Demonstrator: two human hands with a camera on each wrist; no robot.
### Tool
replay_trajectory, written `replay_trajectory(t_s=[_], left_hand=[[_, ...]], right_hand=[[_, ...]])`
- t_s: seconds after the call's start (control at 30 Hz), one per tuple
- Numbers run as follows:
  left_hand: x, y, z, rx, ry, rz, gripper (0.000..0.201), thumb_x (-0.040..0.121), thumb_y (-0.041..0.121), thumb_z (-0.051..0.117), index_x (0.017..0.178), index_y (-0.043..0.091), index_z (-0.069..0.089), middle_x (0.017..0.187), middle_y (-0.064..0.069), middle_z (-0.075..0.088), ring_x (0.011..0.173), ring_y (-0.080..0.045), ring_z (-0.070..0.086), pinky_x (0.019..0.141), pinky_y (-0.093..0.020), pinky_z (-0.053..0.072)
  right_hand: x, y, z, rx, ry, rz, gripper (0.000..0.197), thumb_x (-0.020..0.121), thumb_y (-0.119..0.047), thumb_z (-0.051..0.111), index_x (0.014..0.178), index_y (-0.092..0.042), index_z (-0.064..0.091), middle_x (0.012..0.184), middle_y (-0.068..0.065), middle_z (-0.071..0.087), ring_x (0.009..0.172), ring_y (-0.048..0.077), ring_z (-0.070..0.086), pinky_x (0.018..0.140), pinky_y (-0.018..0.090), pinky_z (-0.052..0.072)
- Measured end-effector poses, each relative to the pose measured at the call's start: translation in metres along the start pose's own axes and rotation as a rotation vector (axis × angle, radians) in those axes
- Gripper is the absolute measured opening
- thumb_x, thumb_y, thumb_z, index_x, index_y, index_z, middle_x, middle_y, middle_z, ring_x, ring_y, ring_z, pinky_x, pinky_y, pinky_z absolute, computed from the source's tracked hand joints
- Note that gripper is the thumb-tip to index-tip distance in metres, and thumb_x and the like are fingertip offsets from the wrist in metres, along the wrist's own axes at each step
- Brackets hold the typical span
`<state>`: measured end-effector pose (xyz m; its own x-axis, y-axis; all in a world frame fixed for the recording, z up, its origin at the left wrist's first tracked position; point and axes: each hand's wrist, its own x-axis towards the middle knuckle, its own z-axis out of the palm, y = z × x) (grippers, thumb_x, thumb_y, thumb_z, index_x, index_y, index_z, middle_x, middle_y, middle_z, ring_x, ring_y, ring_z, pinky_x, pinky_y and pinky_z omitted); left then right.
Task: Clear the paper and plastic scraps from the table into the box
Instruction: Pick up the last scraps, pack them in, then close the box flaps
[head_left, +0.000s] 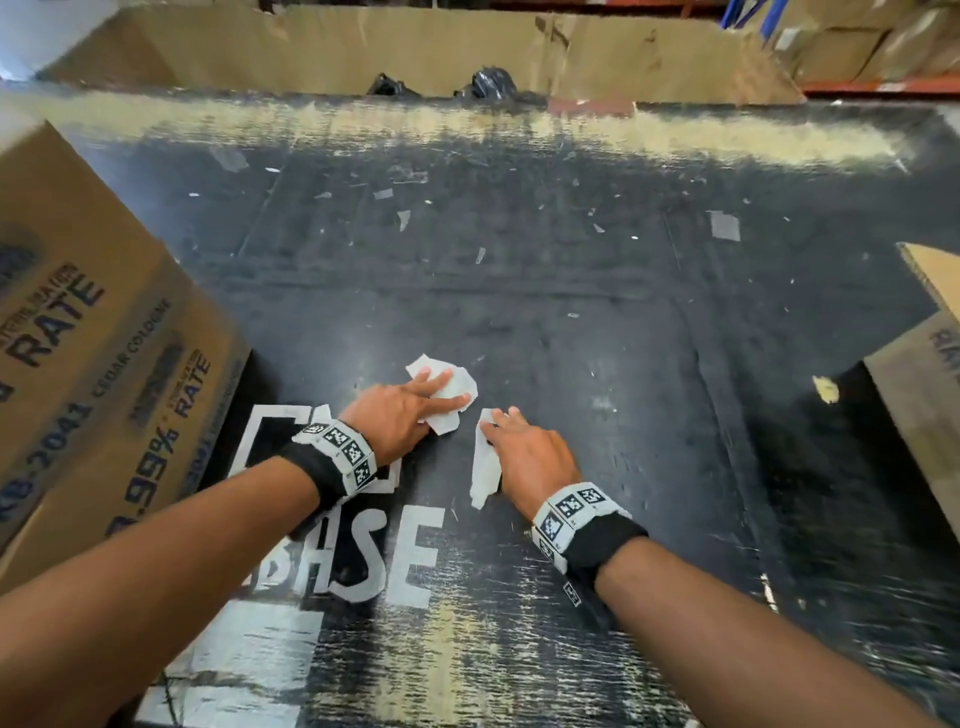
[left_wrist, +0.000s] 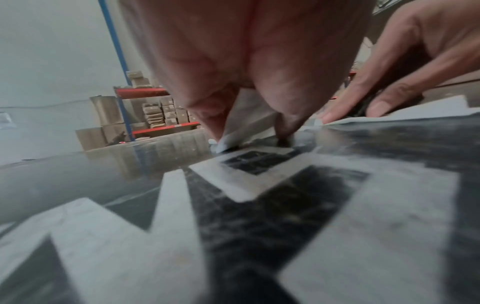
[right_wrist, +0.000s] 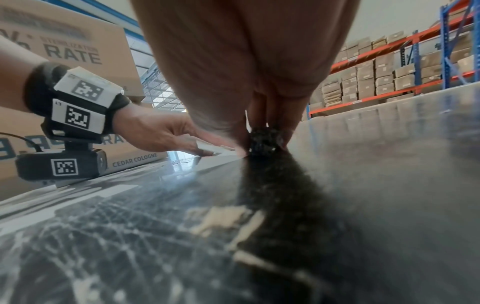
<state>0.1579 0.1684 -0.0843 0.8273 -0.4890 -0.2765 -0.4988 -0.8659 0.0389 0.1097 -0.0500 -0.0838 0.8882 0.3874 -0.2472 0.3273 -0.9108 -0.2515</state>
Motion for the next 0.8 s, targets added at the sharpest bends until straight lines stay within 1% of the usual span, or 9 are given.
replay_trajectory(t_s=[0.13, 0.23, 0.33, 0.43, 0.5, 0.6, 0.67, 0.77, 0.8], left_hand=[[-0.003, 0.008, 0.003, -0.080, 0.041, -0.040, 0.059, 0.098, 0.042, 0.047, 0.153, 0.051, 0.029, 0.167, 0.013, 0.020, 0.148, -0.019, 0.036, 0.104, -0.041, 0.048], [-0.005, 0.016, -0.003, -0.120, 0.063, -0.062, 0.068, 0.084, 0.065, 0.055, 0.149, 0.050, 0.040, 0.163, 0.012, 0.030, 0.149, -0.017, 0.033, 0.111, -0.039, 0.042], [-0.009, 0.017, -0.009, -0.115, 0.038, -0.044, 0.072, 0.079, 0.077, 0.041, 0.147, 0.053, 0.041, 0.160, 0.011, 0.031, 0.145, -0.021, 0.031, 0.106, -0.042, 0.047], [-0.012, 0.013, -0.007, -0.053, 0.064, 0.031, 0.052, 0.096, 0.052, 0.048, 0.148, 0.051, 0.042, 0.157, 0.009, 0.035, 0.130, -0.021, 0.040, 0.101, -0.032, 0.044], [-0.016, 0.014, -0.003, -0.076, 0.090, 0.031, 0.048, 0.101, 0.040, 0.046, 0.149, 0.045, 0.044, 0.150, 0.008, 0.045, 0.120, -0.020, 0.045, 0.102, -0.030, 0.042], [-0.020, 0.019, 0.009, -0.093, 0.147, -0.023, 0.053, 0.098, 0.034, 0.050, 0.150, 0.034, 0.045, 0.131, 0.003, 0.057, 0.113, -0.024, 0.051, 0.105, -0.048, 0.045], [-0.021, 0.021, 0.016, -0.152, 0.142, -0.064, 0.051, 0.097, 0.022, 0.058, 0.146, 0.031, 0.051, 0.133, -0.003, 0.052, 0.118, -0.027, 0.058, 0.106, -0.052, 0.046], [-0.022, 0.029, 0.013, -0.201, 0.109, -0.083, 0.053, 0.094, 0.008, 0.057, 0.140, 0.034, 0.057, 0.141, -0.001, 0.045, 0.102, -0.028, 0.070, 0.079, -0.038, 0.058], [-0.022, 0.031, 0.010, -0.188, 0.099, -0.091, 0.057, 0.092, 0.006, 0.056, 0.140, 0.036, 0.057, 0.148, 0.002, 0.042, 0.103, -0.027, 0.070, 0.079, -0.037, 0.058]], right_hand=[[-0.007, -0.004, -0.002, 0.070, 0.012, 0.006, 0.049, 0.095, -0.010, 0.044, 0.143, -0.017, 0.044, 0.161, -0.001, 0.032, 0.151, 0.019, 0.021, 0.105, 0.039, 0.041], [-0.020, -0.009, -0.007, 0.174, 0.032, -0.008, 0.059, 0.094, -0.036, 0.053, 0.148, -0.016, 0.037, 0.160, 0.001, 0.032, 0.152, 0.023, 0.019, 0.112, 0.038, 0.035], [-0.027, -0.016, -0.009, 0.178, 0.017, -0.023, 0.060, 0.091, -0.036, 0.065, 0.143, -0.020, 0.040, 0.155, -0.002, 0.040, 0.149, 0.022, 0.027, 0.106, 0.041, 0.041], [-0.033, -0.024, -0.009, 0.160, 0.031, -0.068, 0.043, 0.095, -0.018, 0.060, 0.137, -0.021, 0.050, 0.145, 0.004, 0.053, 0.133, 0.026, 0.050, 0.099, 0.043, 0.047], [-0.036, -0.028, -0.010, 0.080, 0.009, -0.108, 0.045, 0.095, -0.005, 0.052, 0.137, -0.021, 0.052, 0.139, 0.008, 0.057, 0.121, 0.027, 0.059, 0.094, 0.043, 0.050], [-0.036, -0.028, -0.010, 0.011, -0.021, -0.124, 0.055, 0.087, 0.007, 0.047, 0.135, -0.019, 0.053, 0.136, 0.011, 0.059, 0.117, 0.030, 0.063, 0.093, 0.044, 0.052], [-0.033, -0.026, -0.009, -0.026, -0.036, -0.143, 0.055, 0.085, 0.008, 0.046, 0.132, -0.018, 0.054, 0.130, 0.011, 0.063, 0.114, 0.032, 0.064, 0.089, 0.046, 0.054], [-0.030, -0.024, -0.012, -0.101, -0.053, -0.164, 0.045, 0.089, 0.003, 0.049, 0.128, -0.017, 0.057, 0.123, 0.012, 0.066, 0.099, 0.035, 0.068, 0.082, 0.045, 0.055], [-0.030, -0.023, -0.014, -0.121, -0.051, -0.168, 0.043, 0.090, 0.002, 0.048, 0.126, -0.018, 0.058, 0.121, 0.011, 0.066, 0.096, 0.036, 0.068, 0.080, 0.045, 0.055]])
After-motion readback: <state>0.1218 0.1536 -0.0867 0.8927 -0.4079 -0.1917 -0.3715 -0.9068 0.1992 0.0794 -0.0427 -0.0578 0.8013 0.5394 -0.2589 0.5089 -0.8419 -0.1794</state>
